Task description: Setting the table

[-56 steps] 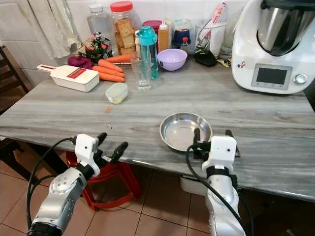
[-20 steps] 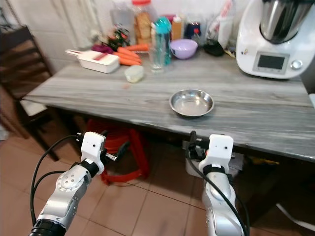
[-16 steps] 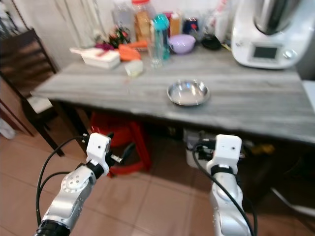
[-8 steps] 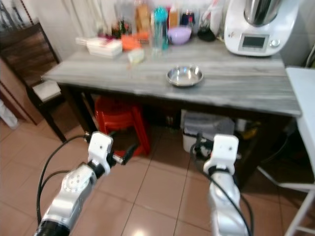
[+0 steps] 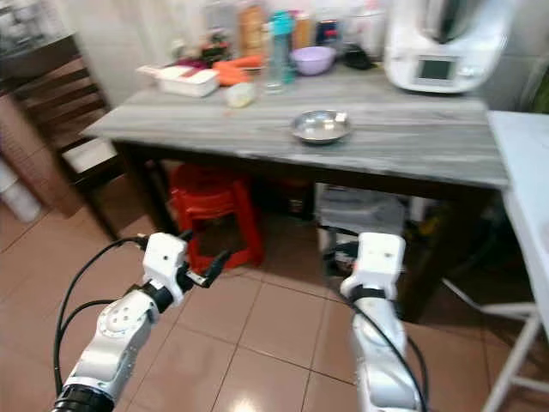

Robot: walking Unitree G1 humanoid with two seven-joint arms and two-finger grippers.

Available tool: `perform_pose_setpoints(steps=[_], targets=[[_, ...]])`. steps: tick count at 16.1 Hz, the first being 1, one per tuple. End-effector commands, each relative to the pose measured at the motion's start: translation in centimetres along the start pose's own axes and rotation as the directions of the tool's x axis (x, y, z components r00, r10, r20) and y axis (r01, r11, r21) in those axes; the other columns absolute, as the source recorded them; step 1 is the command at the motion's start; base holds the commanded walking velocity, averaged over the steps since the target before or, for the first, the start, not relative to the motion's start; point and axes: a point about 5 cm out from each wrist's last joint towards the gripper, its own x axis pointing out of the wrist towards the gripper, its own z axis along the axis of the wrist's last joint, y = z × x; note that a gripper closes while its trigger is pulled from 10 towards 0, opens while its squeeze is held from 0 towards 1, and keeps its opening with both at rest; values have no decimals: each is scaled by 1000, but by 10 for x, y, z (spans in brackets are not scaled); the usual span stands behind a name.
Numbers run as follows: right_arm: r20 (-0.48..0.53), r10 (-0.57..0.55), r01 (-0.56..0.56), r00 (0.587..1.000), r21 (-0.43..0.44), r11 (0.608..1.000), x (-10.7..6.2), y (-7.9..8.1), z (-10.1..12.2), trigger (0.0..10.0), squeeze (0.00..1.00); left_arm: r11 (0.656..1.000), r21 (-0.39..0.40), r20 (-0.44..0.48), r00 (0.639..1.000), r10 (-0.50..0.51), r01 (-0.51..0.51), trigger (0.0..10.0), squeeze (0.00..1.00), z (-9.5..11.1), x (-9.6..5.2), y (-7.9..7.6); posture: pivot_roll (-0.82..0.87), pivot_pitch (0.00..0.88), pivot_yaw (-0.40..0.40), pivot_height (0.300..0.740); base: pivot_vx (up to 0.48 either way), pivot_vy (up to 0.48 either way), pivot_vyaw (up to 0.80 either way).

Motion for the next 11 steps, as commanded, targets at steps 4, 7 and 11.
perform_pose_setpoints(steps=[4, 7, 11], targets=[[-12, -6, 6, 1000, 3, 1000, 1, -3, -1, 10000, 0, 1000, -6, 7, 1000, -25, 25, 10000, 0, 3, 2, -3, -91, 0, 81, 740, 0, 0, -519], [-12, -11, 11, 1000, -2, 1000, 0, -3, -2, 10000, 0, 999, -10, 7, 999, -34, 34, 10000, 0, 4, 3, -2, -94, 0, 86, 740, 0, 0, 0], [-21, -17, 17, 1000, 0, 1000, -1, -4, -3, 10000, 0, 999, -17, 8, 999, -51, 51, 10000, 0, 4, 3, -4, -93, 0, 88, 740, 0, 0, -502]])
